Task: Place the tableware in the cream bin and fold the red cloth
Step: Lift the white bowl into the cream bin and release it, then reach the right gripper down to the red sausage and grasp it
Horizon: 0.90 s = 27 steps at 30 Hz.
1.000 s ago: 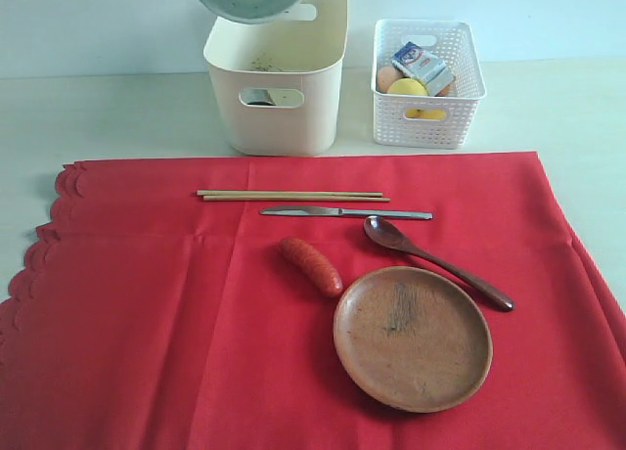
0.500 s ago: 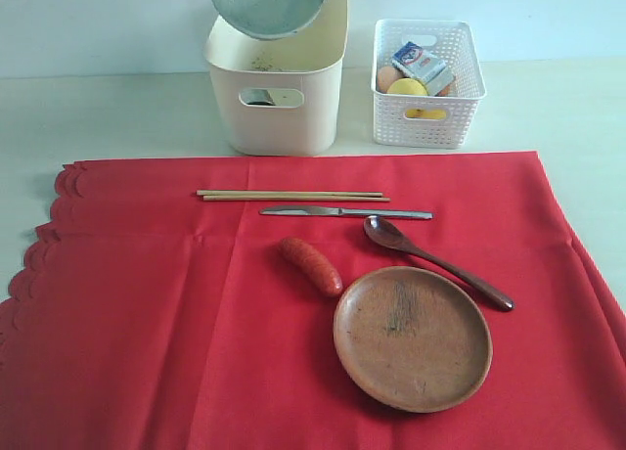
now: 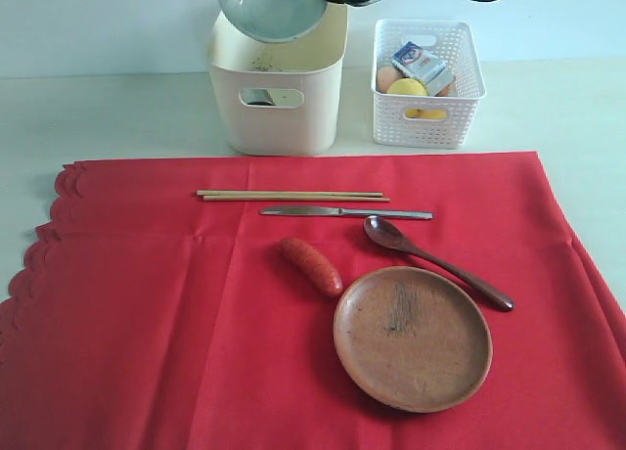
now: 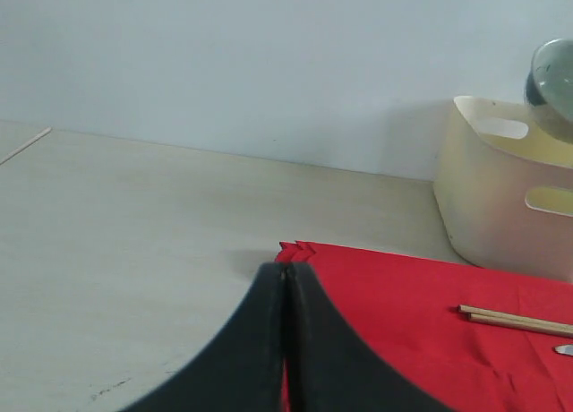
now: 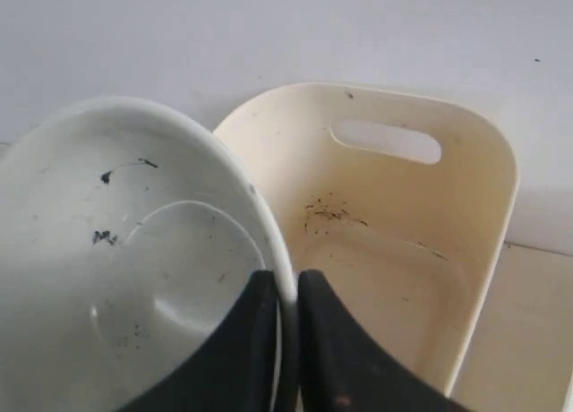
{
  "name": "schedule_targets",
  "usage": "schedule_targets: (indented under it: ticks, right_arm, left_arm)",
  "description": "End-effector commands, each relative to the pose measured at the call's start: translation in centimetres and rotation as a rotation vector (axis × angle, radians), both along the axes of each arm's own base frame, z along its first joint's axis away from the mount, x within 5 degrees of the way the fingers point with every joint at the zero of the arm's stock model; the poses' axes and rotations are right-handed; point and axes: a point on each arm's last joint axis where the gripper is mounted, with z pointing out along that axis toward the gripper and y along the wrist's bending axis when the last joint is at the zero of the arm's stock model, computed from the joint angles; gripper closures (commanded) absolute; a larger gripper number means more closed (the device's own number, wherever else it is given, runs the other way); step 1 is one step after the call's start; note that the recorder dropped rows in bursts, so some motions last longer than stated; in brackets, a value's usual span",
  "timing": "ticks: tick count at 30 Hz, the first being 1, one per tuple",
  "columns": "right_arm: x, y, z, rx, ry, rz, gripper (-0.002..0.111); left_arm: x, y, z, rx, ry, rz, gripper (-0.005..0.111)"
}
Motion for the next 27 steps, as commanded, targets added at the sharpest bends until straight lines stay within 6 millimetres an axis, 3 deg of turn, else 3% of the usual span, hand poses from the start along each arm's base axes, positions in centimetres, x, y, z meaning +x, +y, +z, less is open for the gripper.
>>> schedule_targets:
  ticks: [1, 6, 10, 15, 17, 20, 27]
  right_arm:
    - [0.3, -0.2, 0.7, 0.021, -0.029, -0.029, 0.082]
    - [0.3, -0.2, 0.7, 0.019, -0.03, -0.028, 0.06]
    - [0.3, -0.2, 0.7, 0.019, -0.03, -0.028, 0.051]
    - [-0.4, -0.2, 2.2, 0.027, -0.026, 0.005, 0.05]
    - [-1.0, -0.5, 2.8, -0.106, -0.053, 0.074, 0.052]
    - [-2.2, -0.6, 4.0, -0.15, -0.019, 0.144, 0.052]
    - [-5.1, -1.6, 8.6, -0.262, -0.049, 0.23, 0.052]
  left_arm:
    - [0.0, 0.0, -0.1, 0.002, -0.004, 0.001, 0.107]
    - [0.0, 0.0, -0.1, 0.002, -0.004, 0.001, 0.107]
    - [0.0, 0.0, -0.1, 0.002, -0.004, 0.001, 0.107]
    - [0.0, 0.0, -0.1, 0.002, -0.004, 0.001, 0.107]
    - [0.0, 0.0, -0.1, 0.002, -0.004, 0.001, 0.107]
    - [0.0, 0.0, -0.1, 0.002, -0.004, 0.001, 0.107]
    - [0.0, 0.0, -0.1, 0.002, -0.004, 0.001, 0.107]
